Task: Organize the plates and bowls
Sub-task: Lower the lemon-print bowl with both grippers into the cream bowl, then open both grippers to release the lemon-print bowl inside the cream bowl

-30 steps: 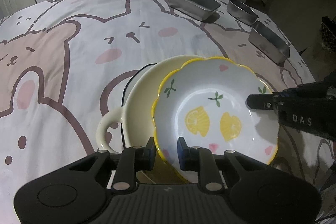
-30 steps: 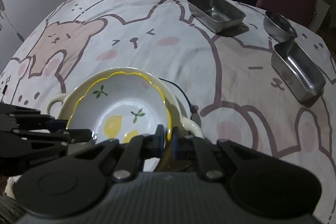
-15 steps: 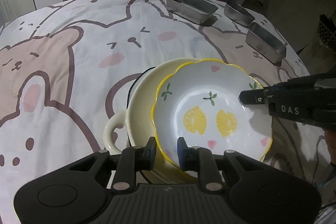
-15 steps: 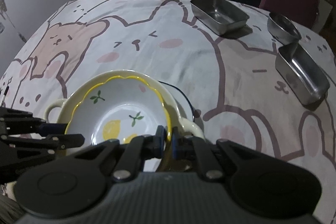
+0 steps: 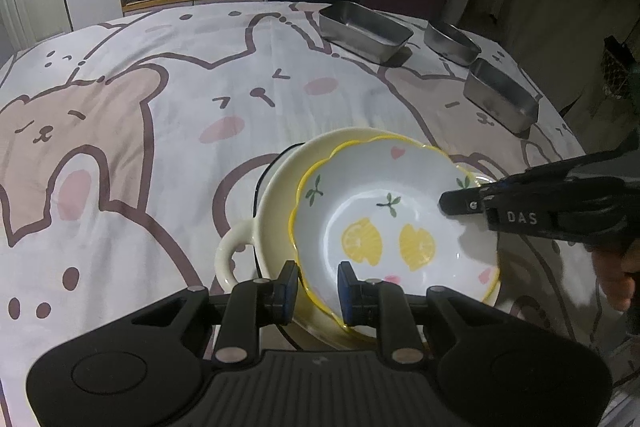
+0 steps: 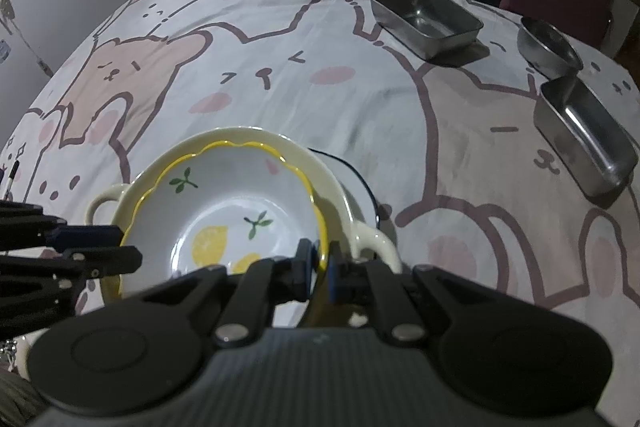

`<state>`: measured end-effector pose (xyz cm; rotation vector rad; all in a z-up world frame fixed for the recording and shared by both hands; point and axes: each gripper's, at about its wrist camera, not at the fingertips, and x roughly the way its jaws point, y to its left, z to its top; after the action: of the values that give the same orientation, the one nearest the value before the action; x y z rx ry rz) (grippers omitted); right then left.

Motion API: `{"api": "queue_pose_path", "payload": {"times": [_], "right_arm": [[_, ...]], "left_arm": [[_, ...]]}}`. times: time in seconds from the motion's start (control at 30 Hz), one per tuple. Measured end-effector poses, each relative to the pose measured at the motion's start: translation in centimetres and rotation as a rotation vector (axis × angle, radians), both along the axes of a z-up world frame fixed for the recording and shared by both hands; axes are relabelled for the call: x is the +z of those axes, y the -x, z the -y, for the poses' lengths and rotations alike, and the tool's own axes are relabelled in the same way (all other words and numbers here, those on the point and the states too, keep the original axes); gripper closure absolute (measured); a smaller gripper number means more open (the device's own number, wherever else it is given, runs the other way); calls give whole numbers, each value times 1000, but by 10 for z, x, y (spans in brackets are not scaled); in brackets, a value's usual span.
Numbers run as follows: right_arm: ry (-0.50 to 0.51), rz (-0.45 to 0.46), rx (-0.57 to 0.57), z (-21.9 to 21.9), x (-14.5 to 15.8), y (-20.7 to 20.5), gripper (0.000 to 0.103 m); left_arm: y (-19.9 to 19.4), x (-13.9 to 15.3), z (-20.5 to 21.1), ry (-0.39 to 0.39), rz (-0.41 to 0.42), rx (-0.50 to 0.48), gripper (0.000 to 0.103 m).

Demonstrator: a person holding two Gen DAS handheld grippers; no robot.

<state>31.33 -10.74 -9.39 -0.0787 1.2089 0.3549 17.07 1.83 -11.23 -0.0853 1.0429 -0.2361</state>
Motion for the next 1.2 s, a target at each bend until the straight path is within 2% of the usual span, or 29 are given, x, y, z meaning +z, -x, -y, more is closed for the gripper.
{"api": "queue_pose_path", "payload": {"times": [0.47,0.8,1.03,1.2], "right_arm": [[-60,-69,-29,3,-18,-16,92],[8,-82,19,-10,-15,-17,88],[29,-96,28,-12,-13,-17,90],[29,-90,16,-9,-9,-19,91]], "left_arm": [[3,5,2,34,7,-25,81],[3,4,3,32,3,-37,81],[3,3,4,26,3,-45,81],[1,0,2,23,-3,-45,91]]}}
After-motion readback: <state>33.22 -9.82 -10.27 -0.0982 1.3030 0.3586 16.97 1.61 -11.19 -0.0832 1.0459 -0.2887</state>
